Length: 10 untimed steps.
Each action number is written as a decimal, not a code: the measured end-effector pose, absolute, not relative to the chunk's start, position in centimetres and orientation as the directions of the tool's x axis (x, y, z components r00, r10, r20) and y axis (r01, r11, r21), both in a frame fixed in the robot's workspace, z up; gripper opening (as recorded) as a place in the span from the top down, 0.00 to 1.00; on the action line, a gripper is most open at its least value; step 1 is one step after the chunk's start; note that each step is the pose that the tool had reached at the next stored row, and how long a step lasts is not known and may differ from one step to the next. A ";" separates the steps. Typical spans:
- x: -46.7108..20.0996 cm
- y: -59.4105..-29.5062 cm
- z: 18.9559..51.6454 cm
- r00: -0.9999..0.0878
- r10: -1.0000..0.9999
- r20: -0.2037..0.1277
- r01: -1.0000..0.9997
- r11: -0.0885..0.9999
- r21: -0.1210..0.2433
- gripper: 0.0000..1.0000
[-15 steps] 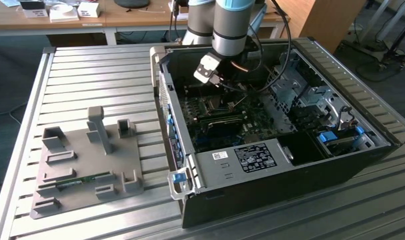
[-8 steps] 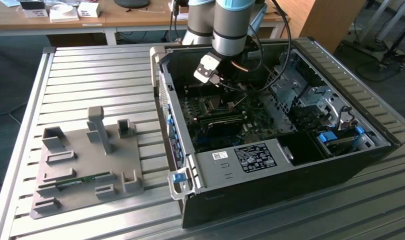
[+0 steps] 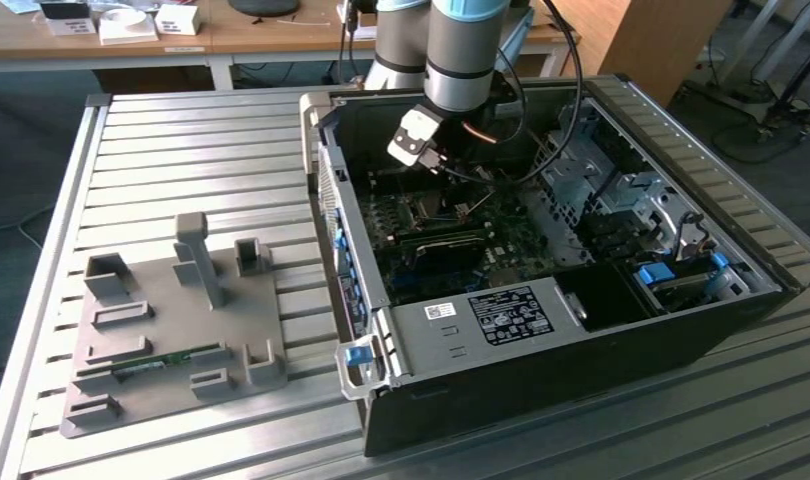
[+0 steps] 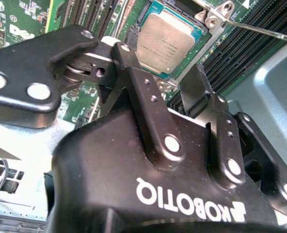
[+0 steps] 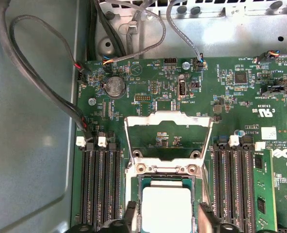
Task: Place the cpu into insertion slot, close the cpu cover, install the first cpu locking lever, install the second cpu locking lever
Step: 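Place the cpu into insertion slot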
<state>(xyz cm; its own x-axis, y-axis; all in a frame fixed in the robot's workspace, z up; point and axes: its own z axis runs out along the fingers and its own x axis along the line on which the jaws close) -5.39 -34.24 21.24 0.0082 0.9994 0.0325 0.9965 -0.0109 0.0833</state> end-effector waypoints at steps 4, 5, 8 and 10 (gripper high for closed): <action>-5.4 -34.2 21.2 0.008 0.999 0.033 0.996 -0.011 0.083 0.53; -5.4 -34.2 21.2 0.008 0.999 0.033 0.996 -0.011 0.083 0.59; -5.4 -34.2 21.2 0.008 0.999 0.033 0.996 -0.011 0.083 0.71; -5.4 -34.2 21.2 0.008 0.999 0.033 0.996 -0.011 0.083 0.76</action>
<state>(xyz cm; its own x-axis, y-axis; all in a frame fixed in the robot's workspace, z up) -5.39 -34.24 21.24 0.0084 0.9994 0.0325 0.9965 -0.0111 0.0833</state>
